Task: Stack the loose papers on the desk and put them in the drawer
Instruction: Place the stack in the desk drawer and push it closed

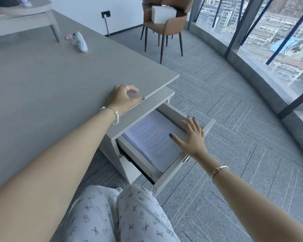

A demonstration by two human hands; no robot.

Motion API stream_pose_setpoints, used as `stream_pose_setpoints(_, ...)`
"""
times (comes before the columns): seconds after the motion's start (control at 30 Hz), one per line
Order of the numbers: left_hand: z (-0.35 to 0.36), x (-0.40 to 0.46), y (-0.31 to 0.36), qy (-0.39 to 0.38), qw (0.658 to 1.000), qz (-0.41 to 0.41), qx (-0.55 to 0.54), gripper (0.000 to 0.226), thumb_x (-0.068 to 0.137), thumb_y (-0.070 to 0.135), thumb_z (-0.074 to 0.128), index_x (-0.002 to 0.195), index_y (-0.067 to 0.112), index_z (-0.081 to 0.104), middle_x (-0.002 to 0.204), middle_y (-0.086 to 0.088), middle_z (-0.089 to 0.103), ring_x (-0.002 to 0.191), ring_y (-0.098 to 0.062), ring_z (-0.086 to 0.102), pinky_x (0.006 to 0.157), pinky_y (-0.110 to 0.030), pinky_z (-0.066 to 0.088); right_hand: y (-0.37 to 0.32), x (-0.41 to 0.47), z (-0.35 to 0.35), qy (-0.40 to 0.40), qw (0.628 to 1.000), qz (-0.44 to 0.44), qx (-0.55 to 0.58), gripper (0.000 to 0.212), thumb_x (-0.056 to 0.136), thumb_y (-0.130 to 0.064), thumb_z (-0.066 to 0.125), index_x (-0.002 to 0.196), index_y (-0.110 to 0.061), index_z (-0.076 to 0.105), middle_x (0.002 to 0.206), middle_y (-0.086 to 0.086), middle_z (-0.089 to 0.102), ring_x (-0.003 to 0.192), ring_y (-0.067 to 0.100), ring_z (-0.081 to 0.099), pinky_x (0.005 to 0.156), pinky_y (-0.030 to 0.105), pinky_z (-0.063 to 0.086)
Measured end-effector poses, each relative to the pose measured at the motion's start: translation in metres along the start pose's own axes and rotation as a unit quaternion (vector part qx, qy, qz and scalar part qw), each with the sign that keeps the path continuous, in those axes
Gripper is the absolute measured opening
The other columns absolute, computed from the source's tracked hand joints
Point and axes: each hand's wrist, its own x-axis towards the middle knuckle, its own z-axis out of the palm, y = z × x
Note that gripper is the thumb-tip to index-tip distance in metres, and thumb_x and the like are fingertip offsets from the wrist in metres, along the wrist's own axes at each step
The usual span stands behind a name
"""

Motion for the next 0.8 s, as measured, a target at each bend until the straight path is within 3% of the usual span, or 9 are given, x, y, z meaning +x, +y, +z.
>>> stream_pose_setpoints(0.13,0.000,0.000,0.000,0.001,1.000,0.000,-0.001,0.038,0.070,0.044,0.071,0.103,0.028,0.067,0.130,0.007,0.058,0.126,-0.011,0.040,0.102,-0.025,0.034,0.003,-0.018,0.000,0.019,0.997,0.042,0.063,0.106,0.068,-0.070,0.062,0.150,-0.027,0.010,0.161,-0.001,-0.001,0.148,0.018,-0.008,0.115,0.049,0.000)
stream_pose_setpoints(0.27,0.000,0.000,0.001,0.001,1.000,-0.003,-0.008,0.037,0.070,0.044,0.071,0.103,0.029,0.067,0.130,0.006,0.058,0.126,-0.010,0.041,0.100,-0.023,0.033,0.011,-0.039,0.005,-0.005,0.989,0.105,0.106,0.129,0.059,-0.073,0.062,0.150,-0.013,-0.005,0.161,0.006,-0.008,0.147,0.017,-0.009,0.119,0.038,-0.001)
stream_pose_setpoints(0.33,-0.001,-0.001,0.002,-0.001,1.000,-0.004,-0.011,0.036,0.070,0.043,0.070,0.103,0.029,0.067,0.131,0.007,0.057,0.127,-0.010,0.041,0.101,-0.023,0.034,0.010,-0.042,0.007,-0.035,0.982,0.111,0.150,0.132,0.057,-0.072,0.065,0.150,-0.010,-0.005,0.161,0.007,-0.007,0.147,0.017,-0.007,0.121,0.041,0.004)
stream_pose_setpoints(0.43,-0.002,-0.002,0.003,0.001,1.000,-0.008,-0.012,0.036,0.069,0.044,0.070,0.103,0.030,0.067,0.133,0.007,0.056,0.127,-0.010,0.041,0.102,-0.024,0.034,0.006,-0.043,0.005,-0.044,0.968,0.123,0.212,0.136,0.050,-0.078,0.068,0.149,-0.015,0.000,0.161,0.004,0.001,0.147,0.026,0.013,0.117,0.050,0.023)
stream_pose_setpoints(0.53,-0.002,-0.002,0.005,0.018,1.000,-0.003,-0.008,0.036,0.070,0.043,0.069,0.103,0.029,0.068,0.136,0.007,0.053,0.130,-0.010,0.038,0.105,-0.026,0.033,0.006,-0.046,0.001,-0.043,0.957,0.146,0.247,0.139,0.047,-0.069,0.073,0.150,-0.016,-0.005,0.160,0.003,0.011,0.142,0.023,0.029,0.110,0.033,0.033)
stream_pose_setpoints(0.63,-0.003,-0.002,0.008,0.020,1.000,-0.003,-0.008,0.039,0.072,0.042,0.068,0.108,0.028,0.067,0.140,0.007,0.050,0.131,-0.012,0.038,0.109,-0.030,0.033,0.004,-0.051,0.003,-0.042,0.951,0.134,0.277,0.136,0.048,-0.058,0.076,0.150,-0.014,-0.002,0.158,0.003,0.017,0.138,0.019,0.034,0.103,0.025,0.032)
stream_pose_setpoints(0.8,-0.003,-0.003,0.011,0.006,1.000,-0.005,0.013,0.045,0.074,0.045,0.067,0.115,0.027,0.065,0.141,0.007,0.051,0.131,-0.013,0.041,0.111,-0.032,0.031,0.008,-0.044,0.011,-0.064,0.957,0.132,0.251,0.147,0.040,-0.070,0.076,0.149,-0.019,-0.008,0.161,0.003,0.004,0.143,0.021,0.024,0.115,0.038,0.028)
